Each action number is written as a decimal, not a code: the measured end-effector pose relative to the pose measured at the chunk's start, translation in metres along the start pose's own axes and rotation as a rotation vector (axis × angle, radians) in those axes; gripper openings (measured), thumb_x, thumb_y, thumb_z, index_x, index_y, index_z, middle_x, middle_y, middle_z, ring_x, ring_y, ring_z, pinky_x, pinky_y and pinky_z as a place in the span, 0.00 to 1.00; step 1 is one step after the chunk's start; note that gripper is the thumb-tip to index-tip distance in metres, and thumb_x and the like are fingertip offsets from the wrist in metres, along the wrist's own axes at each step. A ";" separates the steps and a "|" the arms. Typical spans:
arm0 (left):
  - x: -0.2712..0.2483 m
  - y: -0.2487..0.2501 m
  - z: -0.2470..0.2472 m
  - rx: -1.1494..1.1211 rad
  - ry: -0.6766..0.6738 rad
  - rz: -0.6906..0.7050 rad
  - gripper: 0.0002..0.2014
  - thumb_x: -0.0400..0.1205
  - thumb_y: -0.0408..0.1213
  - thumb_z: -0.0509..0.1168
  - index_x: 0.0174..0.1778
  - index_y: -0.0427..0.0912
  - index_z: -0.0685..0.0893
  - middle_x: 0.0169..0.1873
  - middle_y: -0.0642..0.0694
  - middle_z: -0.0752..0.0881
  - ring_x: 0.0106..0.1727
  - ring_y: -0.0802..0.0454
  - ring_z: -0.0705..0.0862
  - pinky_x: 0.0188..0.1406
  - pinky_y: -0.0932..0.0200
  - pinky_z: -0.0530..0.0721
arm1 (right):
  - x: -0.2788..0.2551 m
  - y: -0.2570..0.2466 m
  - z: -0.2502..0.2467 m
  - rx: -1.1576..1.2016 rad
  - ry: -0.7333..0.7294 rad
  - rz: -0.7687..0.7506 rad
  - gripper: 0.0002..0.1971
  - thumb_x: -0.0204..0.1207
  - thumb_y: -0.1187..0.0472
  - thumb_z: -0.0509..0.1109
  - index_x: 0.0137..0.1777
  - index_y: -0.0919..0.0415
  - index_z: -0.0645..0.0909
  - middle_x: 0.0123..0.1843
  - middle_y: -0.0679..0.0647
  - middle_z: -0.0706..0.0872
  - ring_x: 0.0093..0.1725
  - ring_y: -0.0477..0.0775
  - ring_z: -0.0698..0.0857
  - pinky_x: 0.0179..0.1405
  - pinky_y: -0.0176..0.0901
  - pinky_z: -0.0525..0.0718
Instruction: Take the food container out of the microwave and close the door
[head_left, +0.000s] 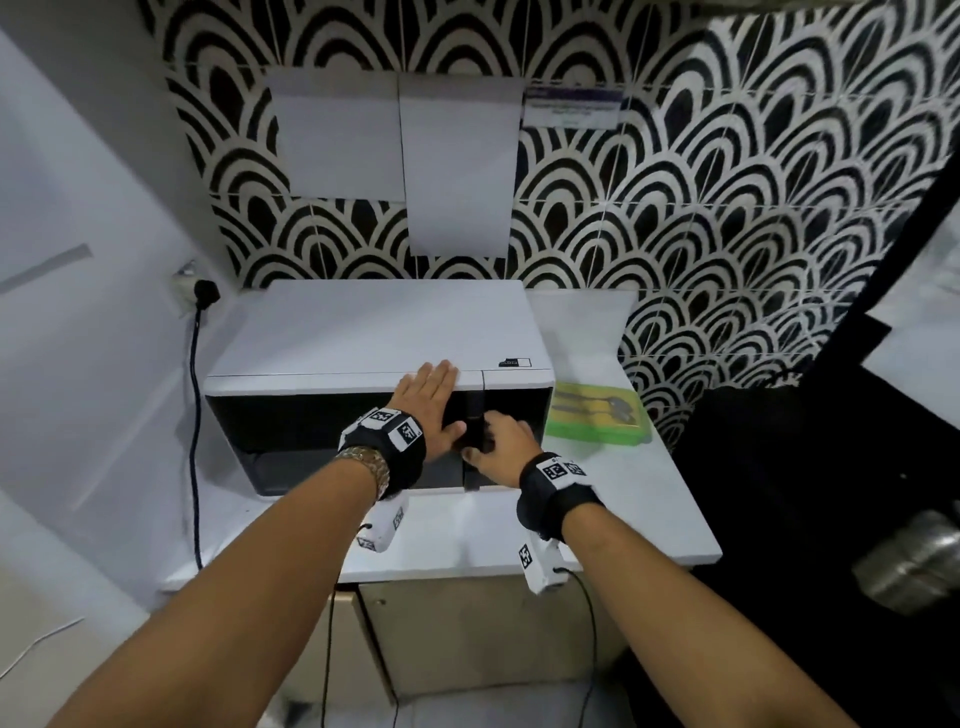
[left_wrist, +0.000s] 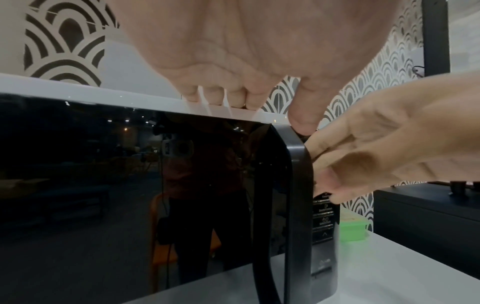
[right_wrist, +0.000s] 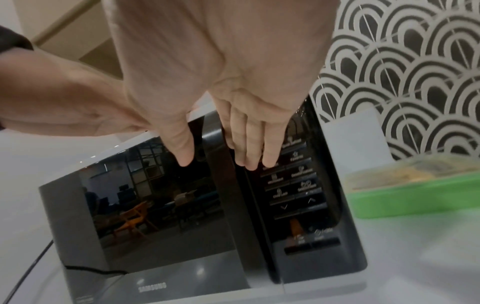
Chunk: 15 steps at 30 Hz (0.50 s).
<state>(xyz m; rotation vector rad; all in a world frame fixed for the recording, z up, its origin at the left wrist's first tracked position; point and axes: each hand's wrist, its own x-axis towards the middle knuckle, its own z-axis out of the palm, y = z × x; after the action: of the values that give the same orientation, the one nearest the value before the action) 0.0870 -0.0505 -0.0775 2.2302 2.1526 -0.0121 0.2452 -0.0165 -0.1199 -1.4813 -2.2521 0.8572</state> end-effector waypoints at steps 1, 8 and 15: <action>-0.002 0.002 -0.002 0.000 -0.009 -0.012 0.40 0.84 0.55 0.54 0.84 0.42 0.39 0.85 0.43 0.41 0.86 0.42 0.42 0.84 0.44 0.44 | -0.005 -0.002 -0.005 -0.032 -0.004 -0.010 0.28 0.61 0.39 0.69 0.60 0.50 0.73 0.56 0.59 0.86 0.59 0.65 0.83 0.59 0.50 0.82; -0.002 0.011 -0.007 0.036 -0.081 -0.084 0.42 0.83 0.49 0.58 0.84 0.42 0.37 0.85 0.44 0.39 0.86 0.43 0.42 0.85 0.44 0.46 | -0.027 -0.006 -0.041 -0.210 0.170 -0.191 0.22 0.76 0.58 0.66 0.70 0.62 0.74 0.68 0.62 0.81 0.69 0.65 0.78 0.68 0.53 0.76; 0.003 0.023 -0.011 0.065 -0.130 -0.173 0.49 0.76 0.45 0.64 0.83 0.42 0.36 0.85 0.44 0.38 0.86 0.41 0.41 0.84 0.44 0.48 | -0.024 0.007 -0.055 -0.486 0.232 -0.363 0.34 0.74 0.59 0.68 0.79 0.66 0.63 0.82 0.65 0.63 0.83 0.64 0.59 0.83 0.55 0.58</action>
<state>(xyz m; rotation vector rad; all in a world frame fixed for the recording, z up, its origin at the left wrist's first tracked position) 0.1099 -0.0481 -0.0661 2.0052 2.2960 -0.2295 0.2907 -0.0193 -0.0803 -1.1990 -2.5363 0.0262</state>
